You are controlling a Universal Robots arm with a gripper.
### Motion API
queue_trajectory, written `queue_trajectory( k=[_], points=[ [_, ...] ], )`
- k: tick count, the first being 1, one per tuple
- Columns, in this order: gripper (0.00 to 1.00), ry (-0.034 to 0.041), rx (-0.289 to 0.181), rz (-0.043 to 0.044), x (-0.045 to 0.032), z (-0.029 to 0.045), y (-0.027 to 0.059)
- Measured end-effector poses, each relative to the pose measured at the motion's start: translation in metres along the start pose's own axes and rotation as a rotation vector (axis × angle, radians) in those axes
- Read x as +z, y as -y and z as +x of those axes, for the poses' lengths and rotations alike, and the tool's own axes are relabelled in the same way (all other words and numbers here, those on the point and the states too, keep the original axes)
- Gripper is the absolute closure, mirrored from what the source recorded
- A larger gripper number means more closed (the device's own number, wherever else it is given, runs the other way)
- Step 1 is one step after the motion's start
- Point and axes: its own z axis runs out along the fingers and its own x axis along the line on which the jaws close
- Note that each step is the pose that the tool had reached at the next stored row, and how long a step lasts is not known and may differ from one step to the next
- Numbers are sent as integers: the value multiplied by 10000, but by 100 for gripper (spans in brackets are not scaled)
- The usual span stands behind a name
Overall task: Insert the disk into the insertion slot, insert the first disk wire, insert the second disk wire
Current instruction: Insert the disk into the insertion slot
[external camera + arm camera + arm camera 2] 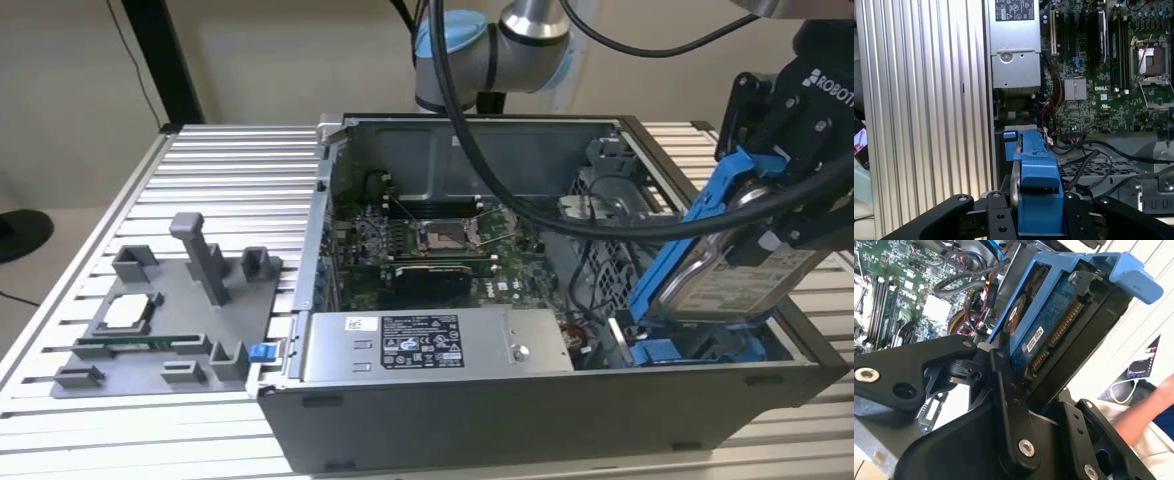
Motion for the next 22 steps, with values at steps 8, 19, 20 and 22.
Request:
queue_trajectory(
  k=[8,19,20,22],
  points=[
    [100,-7,-180,0,20,0,3],
    [100,-11,-303,1,43,0,5],
    [100,-11,-310,1,46,0,5],
    [100,-13,-322,1,52,0,5]
  ],
)
